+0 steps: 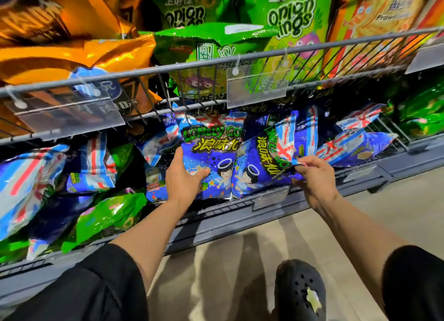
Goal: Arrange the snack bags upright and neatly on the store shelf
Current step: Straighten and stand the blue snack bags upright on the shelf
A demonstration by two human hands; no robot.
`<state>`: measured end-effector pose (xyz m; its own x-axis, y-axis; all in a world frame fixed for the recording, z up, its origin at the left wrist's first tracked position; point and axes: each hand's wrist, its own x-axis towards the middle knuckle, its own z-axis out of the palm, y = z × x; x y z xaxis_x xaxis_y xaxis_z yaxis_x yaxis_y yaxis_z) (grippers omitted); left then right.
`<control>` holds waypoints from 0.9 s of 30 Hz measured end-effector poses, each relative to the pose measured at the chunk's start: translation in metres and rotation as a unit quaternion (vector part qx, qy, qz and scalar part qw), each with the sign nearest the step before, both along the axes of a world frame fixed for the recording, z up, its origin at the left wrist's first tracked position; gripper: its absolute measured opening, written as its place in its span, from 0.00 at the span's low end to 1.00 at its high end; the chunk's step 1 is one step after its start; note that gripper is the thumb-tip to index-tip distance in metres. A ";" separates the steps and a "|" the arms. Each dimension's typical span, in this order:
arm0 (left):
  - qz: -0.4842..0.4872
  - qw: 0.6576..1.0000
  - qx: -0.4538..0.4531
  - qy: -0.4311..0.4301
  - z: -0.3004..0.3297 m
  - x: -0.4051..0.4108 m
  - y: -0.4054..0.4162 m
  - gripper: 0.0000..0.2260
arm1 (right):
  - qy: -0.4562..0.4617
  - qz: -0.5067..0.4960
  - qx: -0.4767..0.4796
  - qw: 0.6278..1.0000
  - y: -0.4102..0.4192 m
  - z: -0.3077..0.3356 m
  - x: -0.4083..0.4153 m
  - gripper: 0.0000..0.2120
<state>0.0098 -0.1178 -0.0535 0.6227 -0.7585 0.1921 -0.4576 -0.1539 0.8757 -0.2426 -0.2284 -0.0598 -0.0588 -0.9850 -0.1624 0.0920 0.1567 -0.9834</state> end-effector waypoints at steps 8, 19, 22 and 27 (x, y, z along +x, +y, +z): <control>0.049 0.999 0.024 0.000 -0.008 0.004 0.015 0.34 | -0.047 0.112 -0.001 0.993 -0.016 0.035 0.044 0.16; 0.061 0.998 0.032 -0.009 -0.012 0.020 0.040 0.28 | -0.141 0.123 0.043 0.981 -0.032 0.019 0.123 0.11; 0.061 0.997 0.040 -0.017 -0.019 0.020 0.040 0.31 | -0.162 0.154 0.053 0.973 -0.025 0.013 0.145 0.13; 0.093 0.994 0.045 -0.029 -0.030 0.020 0.035 0.32 | 0.036 0.144 0.052 0.988 -0.025 -0.008 0.169 0.29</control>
<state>0.0299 -0.0828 -0.0833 0.7441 -0.6464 0.1687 -0.4632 -0.3172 0.8276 -0.0737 -0.2532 -0.0677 0.2060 -0.9410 -0.2685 -0.0399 0.2661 -0.9631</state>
